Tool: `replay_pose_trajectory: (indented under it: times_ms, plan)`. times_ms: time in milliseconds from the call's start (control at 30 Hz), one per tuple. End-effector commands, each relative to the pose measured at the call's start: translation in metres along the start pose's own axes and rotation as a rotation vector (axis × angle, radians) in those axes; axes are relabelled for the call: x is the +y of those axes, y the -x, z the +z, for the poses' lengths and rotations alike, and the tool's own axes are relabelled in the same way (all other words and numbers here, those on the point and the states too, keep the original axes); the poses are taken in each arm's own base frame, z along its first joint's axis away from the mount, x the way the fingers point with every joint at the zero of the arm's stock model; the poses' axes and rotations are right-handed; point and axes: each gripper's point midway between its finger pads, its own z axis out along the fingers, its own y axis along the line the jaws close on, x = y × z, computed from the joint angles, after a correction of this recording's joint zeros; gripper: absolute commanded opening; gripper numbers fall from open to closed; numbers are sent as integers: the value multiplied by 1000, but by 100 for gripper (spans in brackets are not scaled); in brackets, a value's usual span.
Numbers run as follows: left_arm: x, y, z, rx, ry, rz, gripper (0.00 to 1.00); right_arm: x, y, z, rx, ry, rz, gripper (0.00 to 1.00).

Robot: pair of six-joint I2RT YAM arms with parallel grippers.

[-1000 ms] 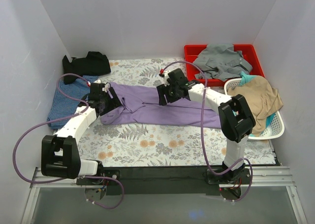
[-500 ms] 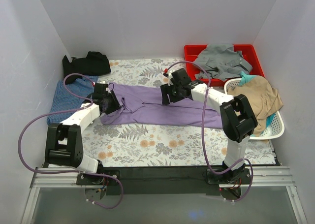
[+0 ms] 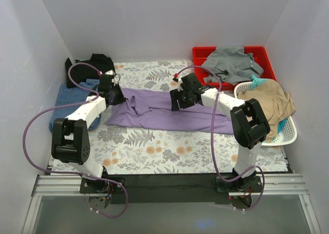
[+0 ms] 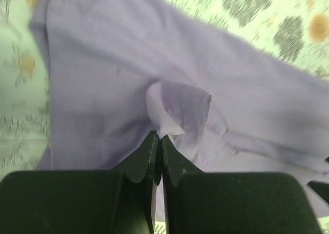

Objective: Fold and stack the t-shirts
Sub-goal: Fold the tshirt

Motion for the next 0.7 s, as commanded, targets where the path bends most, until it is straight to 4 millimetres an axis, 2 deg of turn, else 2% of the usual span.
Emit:
replay_pose_trajectory:
  times_ms: [0,67,100,133,167,233,267,400,467,533,633,667]
  plan:
    - [-19,43,0,-86,-28,69,0,10,13,-13,-53,44,-1,70]
    - [-15,43,12,-64,-2,83,0,15,14,-13,-53,70,4,69]
    - [-16,52,14,-76,11,83,3,17,13,-13,-53,81,8,69]
    - [-11,52,19,-68,40,84,16,23,12,-13,-50,113,8,69]
    - [7,42,28,-22,135,69,35,26,16,-15,-65,131,7,69]
    - [21,41,28,-15,220,43,49,33,17,-16,-66,166,16,69]
    - [27,37,24,-6,252,40,51,36,20,-17,-72,179,12,69]
    - [46,26,9,2,321,43,47,43,27,-18,-84,216,12,69]
    - [54,13,5,40,338,36,45,50,34,-16,-92,253,0,69]
    - [56,5,1,54,333,25,46,64,45,-16,-99,321,-22,69]
    - [49,10,-6,16,294,4,47,80,53,-7,-97,386,-38,70]
    - [46,12,-6,14,282,4,47,89,66,-10,-118,421,-57,70]
